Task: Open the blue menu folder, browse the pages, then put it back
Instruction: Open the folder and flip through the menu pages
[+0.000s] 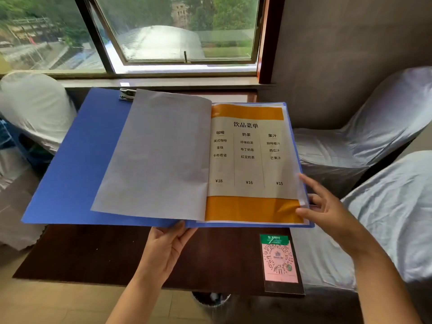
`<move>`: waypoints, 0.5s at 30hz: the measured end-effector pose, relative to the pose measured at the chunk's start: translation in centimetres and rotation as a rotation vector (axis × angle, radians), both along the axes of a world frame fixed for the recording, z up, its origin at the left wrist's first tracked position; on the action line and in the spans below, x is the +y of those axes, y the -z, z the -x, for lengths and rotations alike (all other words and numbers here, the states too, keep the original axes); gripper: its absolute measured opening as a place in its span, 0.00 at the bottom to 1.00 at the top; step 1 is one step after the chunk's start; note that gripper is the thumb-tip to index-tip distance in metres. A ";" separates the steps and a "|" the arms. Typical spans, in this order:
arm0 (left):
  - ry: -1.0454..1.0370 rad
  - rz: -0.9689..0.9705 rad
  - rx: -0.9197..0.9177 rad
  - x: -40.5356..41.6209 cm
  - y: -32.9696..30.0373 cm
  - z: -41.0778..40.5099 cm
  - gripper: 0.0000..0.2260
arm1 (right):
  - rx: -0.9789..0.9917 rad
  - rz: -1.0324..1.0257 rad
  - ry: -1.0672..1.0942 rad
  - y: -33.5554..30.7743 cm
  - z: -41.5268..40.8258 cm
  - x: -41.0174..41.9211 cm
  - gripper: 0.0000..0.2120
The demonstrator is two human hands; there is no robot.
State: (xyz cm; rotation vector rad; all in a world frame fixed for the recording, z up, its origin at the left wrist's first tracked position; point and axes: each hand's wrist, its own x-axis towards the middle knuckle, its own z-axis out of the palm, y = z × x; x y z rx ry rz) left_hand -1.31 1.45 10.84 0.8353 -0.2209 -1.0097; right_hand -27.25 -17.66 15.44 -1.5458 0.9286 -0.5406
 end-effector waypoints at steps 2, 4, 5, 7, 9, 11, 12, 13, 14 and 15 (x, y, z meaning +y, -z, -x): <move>0.008 -0.004 0.001 -0.1 0.0 -0.1 0.17 | -0.057 0.039 -0.015 0.3 0.5 0.1 0.23; 0.015 -0.004 0.005 -0.2 0.0 -0.1 0.17 | -0.103 0.092 0.023 0.4 0.6 0.4 0.18; 0.015 -0.004 0.010 -0.2 0.1 0.0 0.17 | -0.118 0.128 0.042 0.3 0.6 0.6 0.15; 0.012 -0.007 0.020 -0.1 0.2 0.0 0.18 | -0.090 0.226 0.079 0.1 0.4 0.9 0.11; 0.012 -0.012 0.025 0.0 0.2 0.0 0.17 | -0.042 0.308 0.128 0.1 0.0 1.1 0.09; 0.012 -0.013 0.024 0.0 0.2 0.2 0.18 | -0.015 0.357 0.163 0.3 -0.4 1.3 0.09; 0.009 -0.014 0.025 0.1 0.2 0.2 0.19 | -0.007 0.375 0.178 0.4 -0.7 1.4 0.10; 0.003 -0.014 0.025 0.1 0.2 0.2 0.20 | 0.002 0.397 0.196 0.5 -0.9 1.4 0.10; -0.004 -0.015 0.024 0.2 0.2 0.2 0.20 | 0.016 0.427 0.223 0.6 -1.1 1.5 0.10; -0.013 -0.016 0.022 0.3 0.2 0.2 0.20 | 0.045 0.470 0.260 0.6 -1.3 1.5 0.10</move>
